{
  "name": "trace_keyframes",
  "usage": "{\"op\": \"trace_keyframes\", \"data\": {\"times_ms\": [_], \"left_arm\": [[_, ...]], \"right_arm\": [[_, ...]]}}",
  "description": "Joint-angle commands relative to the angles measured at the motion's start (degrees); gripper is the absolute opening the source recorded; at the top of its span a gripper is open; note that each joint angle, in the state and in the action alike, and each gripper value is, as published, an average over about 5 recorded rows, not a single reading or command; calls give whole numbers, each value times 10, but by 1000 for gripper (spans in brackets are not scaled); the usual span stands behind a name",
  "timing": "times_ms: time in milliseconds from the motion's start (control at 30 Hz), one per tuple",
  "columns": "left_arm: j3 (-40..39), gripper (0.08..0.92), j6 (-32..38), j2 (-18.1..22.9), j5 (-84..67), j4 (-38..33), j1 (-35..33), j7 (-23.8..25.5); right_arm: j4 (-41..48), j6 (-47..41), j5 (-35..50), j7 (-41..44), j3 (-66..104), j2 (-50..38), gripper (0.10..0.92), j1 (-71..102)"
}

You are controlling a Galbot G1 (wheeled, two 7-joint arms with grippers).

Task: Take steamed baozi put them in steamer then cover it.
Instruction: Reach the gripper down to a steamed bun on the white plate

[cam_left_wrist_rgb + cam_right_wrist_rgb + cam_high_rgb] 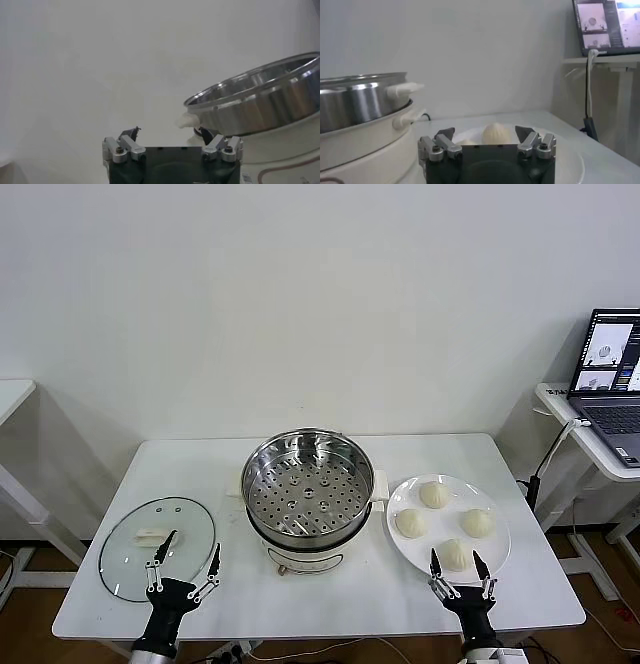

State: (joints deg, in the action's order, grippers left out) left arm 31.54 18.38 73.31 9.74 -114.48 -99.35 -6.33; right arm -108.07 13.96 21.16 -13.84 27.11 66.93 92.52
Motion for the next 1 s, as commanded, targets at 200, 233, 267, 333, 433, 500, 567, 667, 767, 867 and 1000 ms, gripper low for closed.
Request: {"op": "trace_keyframes", "data": {"times_ms": [200,233,267,333,433,500,567,667,767,867,1000], "left_arm": [[-2,823,9,3,9,-27,-14,-1],[-2,823,9,4,10,-27,-15,-1],[-1,823,10,4,11,-28,-16,-1],[-1,823,11,6,11,-29,-18,-2],[1,823,12,8,11,-32,-19,-2],[1,823,12,9,12,-34,-20,-3],[2,823,13,9,12,-35,-21,-3],[3,823,13,10,13,-38,-23,-3],[4,823,12,12,14,-39,-25,-4],[4,823,11,14,15,-39,-26,-5],[3,823,11,18,17,-40,-29,-6]], "right_arm": [[113,-128,112,-30,-38,-120,823,-299],[137,-135,131,-26,-57,-133,823,-334],[160,-141,149,-20,-77,-144,823,-367],[205,-156,186,2,-115,-165,823,-426],[279,-173,225,63,-177,-198,823,-512],[324,-187,233,146,-218,-223,823,-560],[363,-203,210,269,-265,-254,823,-599],[413,-215,130,476,-348,-296,823,-664],[459,-205,51,623,-429,-311,823,-750],[502,-184,-18,728,-513,-308,823,-843],[548,-160,-118,834,-583,-289,823,-926]]}}
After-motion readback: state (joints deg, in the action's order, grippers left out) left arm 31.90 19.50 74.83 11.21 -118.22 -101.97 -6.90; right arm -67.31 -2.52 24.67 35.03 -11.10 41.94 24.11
